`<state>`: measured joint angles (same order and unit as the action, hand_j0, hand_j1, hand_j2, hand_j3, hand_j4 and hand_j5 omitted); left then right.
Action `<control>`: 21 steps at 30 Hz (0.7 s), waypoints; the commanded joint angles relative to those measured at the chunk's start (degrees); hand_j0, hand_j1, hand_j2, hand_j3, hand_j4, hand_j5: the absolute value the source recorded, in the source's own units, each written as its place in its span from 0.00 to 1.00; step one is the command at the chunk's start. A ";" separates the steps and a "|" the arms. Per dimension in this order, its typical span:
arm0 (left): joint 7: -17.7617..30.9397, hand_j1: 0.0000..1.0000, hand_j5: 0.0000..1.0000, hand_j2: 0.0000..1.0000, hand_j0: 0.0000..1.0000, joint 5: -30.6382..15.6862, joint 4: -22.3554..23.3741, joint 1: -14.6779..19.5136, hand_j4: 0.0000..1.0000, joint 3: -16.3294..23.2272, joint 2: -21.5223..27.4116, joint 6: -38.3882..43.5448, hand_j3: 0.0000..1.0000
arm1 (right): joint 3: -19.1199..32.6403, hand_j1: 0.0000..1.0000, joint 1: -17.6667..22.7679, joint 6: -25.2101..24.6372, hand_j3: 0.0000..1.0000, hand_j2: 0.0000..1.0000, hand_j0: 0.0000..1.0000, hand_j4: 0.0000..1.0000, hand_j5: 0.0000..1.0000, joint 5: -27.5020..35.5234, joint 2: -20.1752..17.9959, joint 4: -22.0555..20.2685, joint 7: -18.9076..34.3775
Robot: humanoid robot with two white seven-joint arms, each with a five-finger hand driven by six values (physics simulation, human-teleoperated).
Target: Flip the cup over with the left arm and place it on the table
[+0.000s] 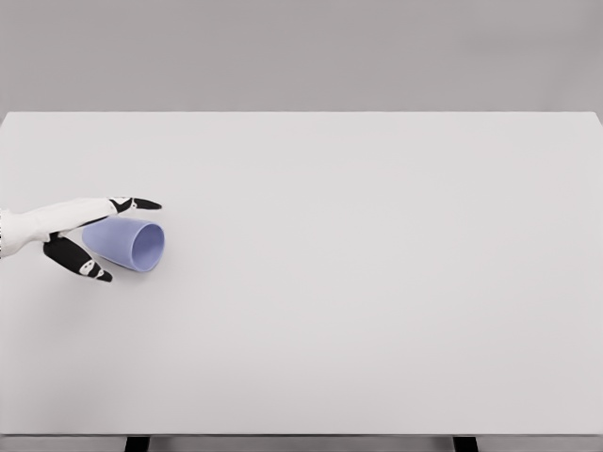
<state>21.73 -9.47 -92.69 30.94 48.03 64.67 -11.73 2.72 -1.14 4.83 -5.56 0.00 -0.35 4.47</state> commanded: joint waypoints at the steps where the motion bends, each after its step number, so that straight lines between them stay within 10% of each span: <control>1: -0.02 1.00 1.00 1.00 1.00 3.05 2.95 0.09 1.00 -0.04 -2.97 0.13 1.00 | 0.00 1.00 0.00 0.00 1.00 1.00 1.00 1.00 1.00 0.02 0.00 -0.01 0.10; 21: -0.02 1.00 1.00 1.00 1.00 6.39 5.06 0.26 1.00 0.75 -6.05 5.40 1.00 | 0.00 1.00 0.00 0.00 1.00 1.00 1.00 1.00 1.00 0.02 0.00 -0.01 0.01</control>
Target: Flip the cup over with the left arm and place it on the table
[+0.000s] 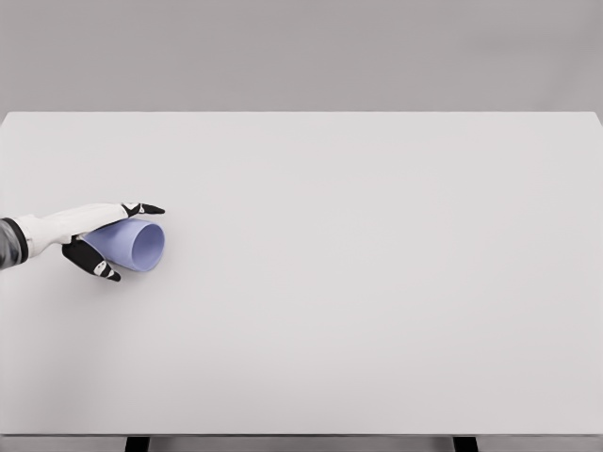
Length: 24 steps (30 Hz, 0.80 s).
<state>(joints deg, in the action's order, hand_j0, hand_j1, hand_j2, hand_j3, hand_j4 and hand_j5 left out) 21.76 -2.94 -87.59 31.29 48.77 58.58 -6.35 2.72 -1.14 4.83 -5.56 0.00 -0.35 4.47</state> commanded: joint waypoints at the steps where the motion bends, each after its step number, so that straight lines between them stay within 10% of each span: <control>1: 0.03 1.00 1.00 1.00 1.00 -0.14 -0.13 0.00 1.00 -0.08 0.05 0.03 1.00 | 0.00 1.00 0.00 0.00 1.00 1.00 1.00 1.00 1.00 0.02 0.00 -0.01 0.01; 18: 0.12 1.00 1.00 1.00 1.00 -0.05 -0.39 0.09 1.00 -0.08 -1.01 -0.06 1.00 | 0.00 1.00 0.00 0.00 1.00 1.00 1.00 1.00 1.00 0.02 0.00 -0.01 0.01; 24: 0.12 0.80 0.80 0.80 0.80 0.22 -0.39 0.09 0.80 -0.08 -1.62 0.03 0.80 | 0.00 1.00 0.00 0.00 1.00 1.00 1.00 1.00 1.00 0.02 0.00 -0.01 0.01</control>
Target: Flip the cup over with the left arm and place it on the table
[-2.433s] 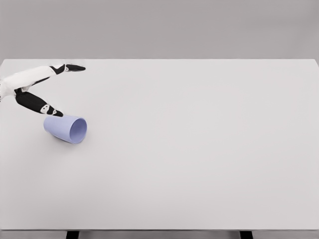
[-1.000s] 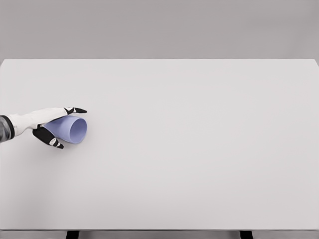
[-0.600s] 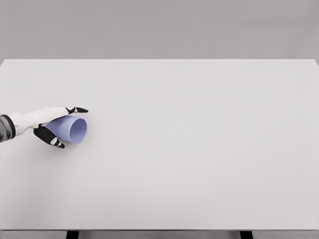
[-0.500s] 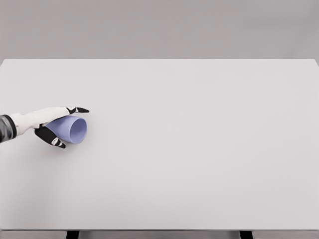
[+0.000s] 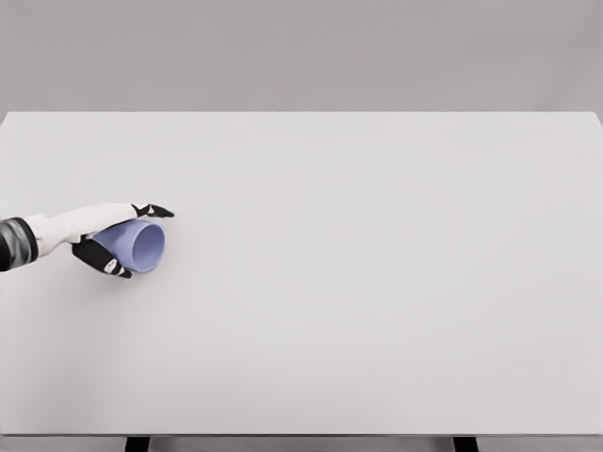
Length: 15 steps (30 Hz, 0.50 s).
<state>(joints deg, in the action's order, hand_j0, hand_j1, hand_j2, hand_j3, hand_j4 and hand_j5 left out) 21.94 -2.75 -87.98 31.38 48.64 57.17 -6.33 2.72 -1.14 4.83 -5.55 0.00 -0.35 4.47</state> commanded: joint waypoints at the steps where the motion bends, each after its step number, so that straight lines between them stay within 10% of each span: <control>1: -0.05 0.75 0.75 0.75 0.75 0.03 0.00 0.09 0.75 0.14 -0.22 0.00 0.75 | 0.00 1.00 0.00 0.00 1.00 1.00 1.00 1.00 1.00 0.02 0.00 -0.01 0.01; 15: -0.05 0.50 0.50 0.50 0.50 -3.38 -0.09 0.09 0.50 0.05 -0.48 -0.17 0.50 | 0.00 1.00 0.00 0.00 1.00 1.00 1.00 1.00 1.00 0.02 0.00 -0.01 0.01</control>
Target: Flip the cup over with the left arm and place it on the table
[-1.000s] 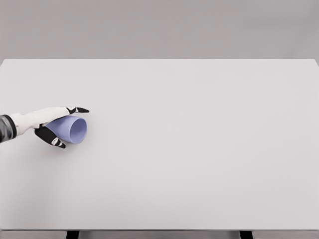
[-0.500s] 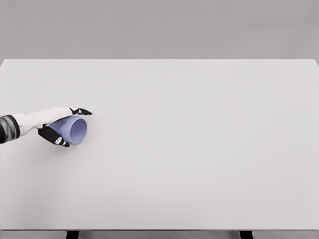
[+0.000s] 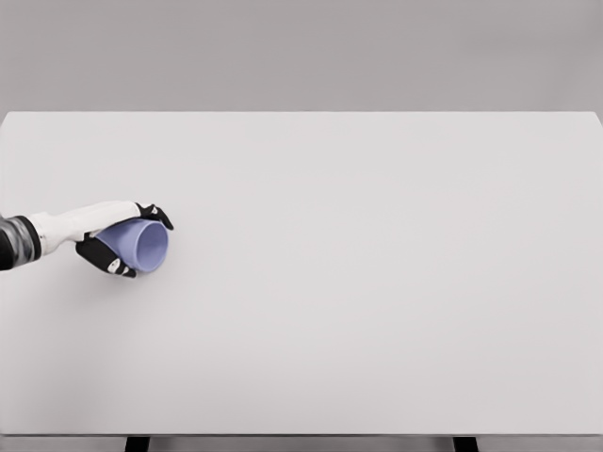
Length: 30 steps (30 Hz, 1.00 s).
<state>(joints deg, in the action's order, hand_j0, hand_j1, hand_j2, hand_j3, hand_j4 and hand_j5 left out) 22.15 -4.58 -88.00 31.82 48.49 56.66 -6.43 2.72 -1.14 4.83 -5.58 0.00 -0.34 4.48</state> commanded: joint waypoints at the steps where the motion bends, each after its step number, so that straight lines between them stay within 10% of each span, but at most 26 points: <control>1: -0.27 0.50 0.50 0.50 0.50 -3.68 -0.06 0.26 0.50 0.20 0.21 -0.07 0.50 | 0.00 1.00 0.00 0.00 1.00 1.00 1.00 1.00 1.00 0.04 0.00 -0.01 0.01; 7: 0.78 0.51 0.51 0.51 0.51 -16.24 0.55 3.07 0.51 -0.07 0.65 -0.51 0.51 | 0.00 1.00 0.00 0.00 1.00 1.00 1.00 1.00 1.00 0.04 0.00 -0.01 0.01; 13: 12.85 0.51 0.51 0.51 0.51 -31.19 4.49 5.54 0.51 -6.64 -4.95 -0.86 0.51 | 0.00 1.00 0.00 0.00 1.00 1.00 1.00 1.00 1.00 0.04 0.00 -0.01 0.01; 18: 12.85 0.50 0.50 0.50 0.50 -33.47 27.17 5.54 0.50 -22.82 -20.97 0.02 0.50 | 0.00 1.00 0.00 0.00 1.00 1.00 1.00 1.00 1.00 0.04 0.00 -0.01 0.01; 30: 12.85 0.50 0.50 0.50 0.50 -34.27 31.31 4.75 0.50 -25.29 -36.44 5.73 0.50 | 0.00 1.00 0.00 0.00 1.00 1.00 1.00 1.00 1.00 0.04 0.00 -0.01 0.01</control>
<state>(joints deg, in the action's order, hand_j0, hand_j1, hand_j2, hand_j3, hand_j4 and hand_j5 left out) 35.59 -38.62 -57.05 36.56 23.53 22.47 -1.62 2.72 -1.14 4.83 -5.56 0.00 -0.35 4.47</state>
